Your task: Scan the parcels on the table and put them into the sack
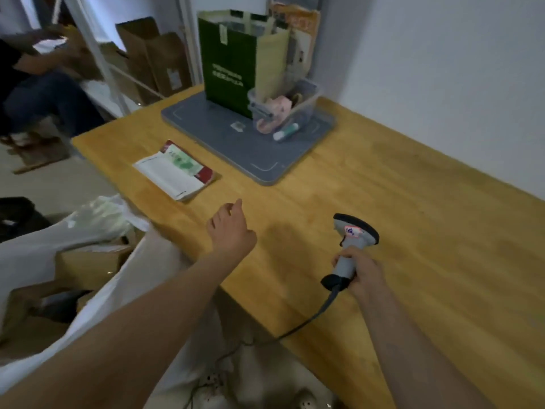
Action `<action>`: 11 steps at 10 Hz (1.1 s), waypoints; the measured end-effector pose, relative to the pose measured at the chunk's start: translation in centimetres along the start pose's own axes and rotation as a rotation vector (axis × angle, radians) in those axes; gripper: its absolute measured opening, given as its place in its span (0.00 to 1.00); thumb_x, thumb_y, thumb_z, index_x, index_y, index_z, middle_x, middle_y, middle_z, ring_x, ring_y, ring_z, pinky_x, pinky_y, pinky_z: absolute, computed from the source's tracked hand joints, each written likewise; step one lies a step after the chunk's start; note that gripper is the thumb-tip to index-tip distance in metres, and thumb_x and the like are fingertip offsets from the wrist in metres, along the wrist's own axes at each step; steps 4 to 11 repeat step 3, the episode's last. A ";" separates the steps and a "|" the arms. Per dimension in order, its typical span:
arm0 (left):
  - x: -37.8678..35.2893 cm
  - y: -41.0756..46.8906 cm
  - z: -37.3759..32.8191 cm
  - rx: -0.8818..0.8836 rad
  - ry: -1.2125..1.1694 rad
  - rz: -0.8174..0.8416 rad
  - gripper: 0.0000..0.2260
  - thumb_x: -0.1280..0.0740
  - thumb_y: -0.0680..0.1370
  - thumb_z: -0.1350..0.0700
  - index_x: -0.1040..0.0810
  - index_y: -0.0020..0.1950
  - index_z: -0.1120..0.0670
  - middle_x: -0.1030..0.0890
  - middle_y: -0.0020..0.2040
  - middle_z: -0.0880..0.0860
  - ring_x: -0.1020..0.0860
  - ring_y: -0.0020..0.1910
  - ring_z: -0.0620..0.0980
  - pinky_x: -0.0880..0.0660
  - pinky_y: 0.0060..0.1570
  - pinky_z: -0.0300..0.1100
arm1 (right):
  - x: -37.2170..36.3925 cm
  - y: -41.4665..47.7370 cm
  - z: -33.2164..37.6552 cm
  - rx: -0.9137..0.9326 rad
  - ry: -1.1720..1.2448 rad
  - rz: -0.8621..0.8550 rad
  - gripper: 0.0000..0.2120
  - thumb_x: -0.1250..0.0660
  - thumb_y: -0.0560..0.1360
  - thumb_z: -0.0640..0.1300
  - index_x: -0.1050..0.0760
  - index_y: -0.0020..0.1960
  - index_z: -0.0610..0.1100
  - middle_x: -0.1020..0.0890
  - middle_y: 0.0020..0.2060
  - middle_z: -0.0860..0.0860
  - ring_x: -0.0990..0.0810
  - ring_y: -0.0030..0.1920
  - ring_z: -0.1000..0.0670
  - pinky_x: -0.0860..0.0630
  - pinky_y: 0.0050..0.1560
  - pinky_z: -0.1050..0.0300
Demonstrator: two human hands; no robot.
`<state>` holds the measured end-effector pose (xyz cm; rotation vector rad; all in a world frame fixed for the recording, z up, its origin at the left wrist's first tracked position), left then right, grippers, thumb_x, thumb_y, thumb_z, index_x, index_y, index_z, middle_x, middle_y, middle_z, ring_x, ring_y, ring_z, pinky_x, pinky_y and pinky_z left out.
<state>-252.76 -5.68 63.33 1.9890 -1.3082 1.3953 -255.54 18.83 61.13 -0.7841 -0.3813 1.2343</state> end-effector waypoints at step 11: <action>-6.5 -4.2 -9.9 -0.098 0.138 0.139 0.35 0.36 0.78 0.56 0.53 0.79 0.54 0.40 0.75 0.57 0.41 0.73 0.58 0.43 0.71 0.53 | 9.8 6.5 4.5 0.068 0.017 -0.083 0.20 0.36 0.78 0.33 0.32 0.68 0.32 0.27 0.67 0.39 0.28 0.67 0.39 0.29 0.63 0.50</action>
Point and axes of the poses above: each hand's wrist, its own y-axis towards the middle knuckle, its own x-axis out of the back of the hand, z = x × y, the point moved 2 cm from there along y, towards the middle knuckle
